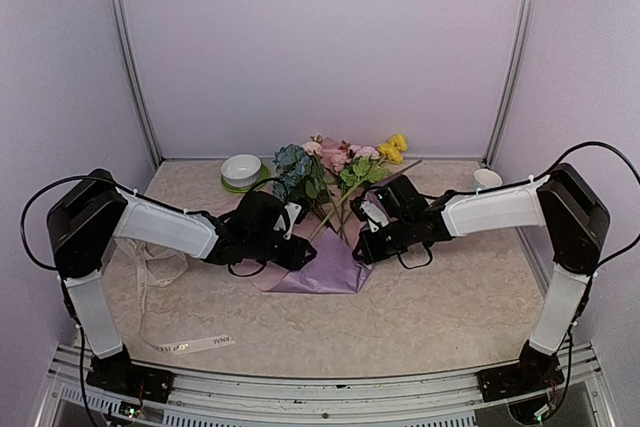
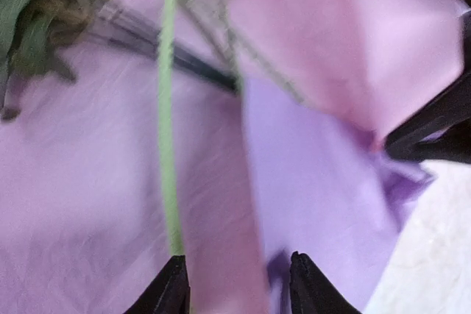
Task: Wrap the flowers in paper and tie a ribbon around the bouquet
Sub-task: Fold the one-fourth-folded wrapping paper at the center of the board.
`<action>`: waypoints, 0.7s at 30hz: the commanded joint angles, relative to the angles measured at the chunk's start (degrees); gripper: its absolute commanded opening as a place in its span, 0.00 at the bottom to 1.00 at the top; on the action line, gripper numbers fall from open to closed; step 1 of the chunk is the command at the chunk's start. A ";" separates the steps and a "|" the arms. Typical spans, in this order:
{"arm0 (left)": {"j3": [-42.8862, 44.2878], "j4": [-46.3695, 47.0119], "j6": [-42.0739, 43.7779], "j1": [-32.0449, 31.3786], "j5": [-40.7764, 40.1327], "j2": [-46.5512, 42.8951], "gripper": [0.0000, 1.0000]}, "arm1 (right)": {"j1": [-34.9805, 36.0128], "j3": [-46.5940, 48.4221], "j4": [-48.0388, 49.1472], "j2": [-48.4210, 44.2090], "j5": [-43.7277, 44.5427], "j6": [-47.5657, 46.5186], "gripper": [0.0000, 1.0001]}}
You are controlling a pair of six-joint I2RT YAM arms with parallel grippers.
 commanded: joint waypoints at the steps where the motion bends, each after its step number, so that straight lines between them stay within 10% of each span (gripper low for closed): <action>1: -5.06 -2.38 -2.40 0.76 -0.98 0.02 0.50 | 0.86 1.59 -1.65 0.94 1.92 -1.81 0.00; 7: -5.31 0.54 -2.64 1.01 2.95 3.44 0.52 | 1.41 2.52 -2.81 1.13 2.19 -2.89 0.00; 17: -1.62 2.25 -2.25 0.95 10.37 5.78 0.00 | 3.01 6.31 -7.96 1.24 7.86 -8.95 0.00; 21: -0.64 1.70 -2.37 1.07 7.91 7.35 0.00 | 5.44 7.46 -7.31 1.33 7.95 -12.73 0.00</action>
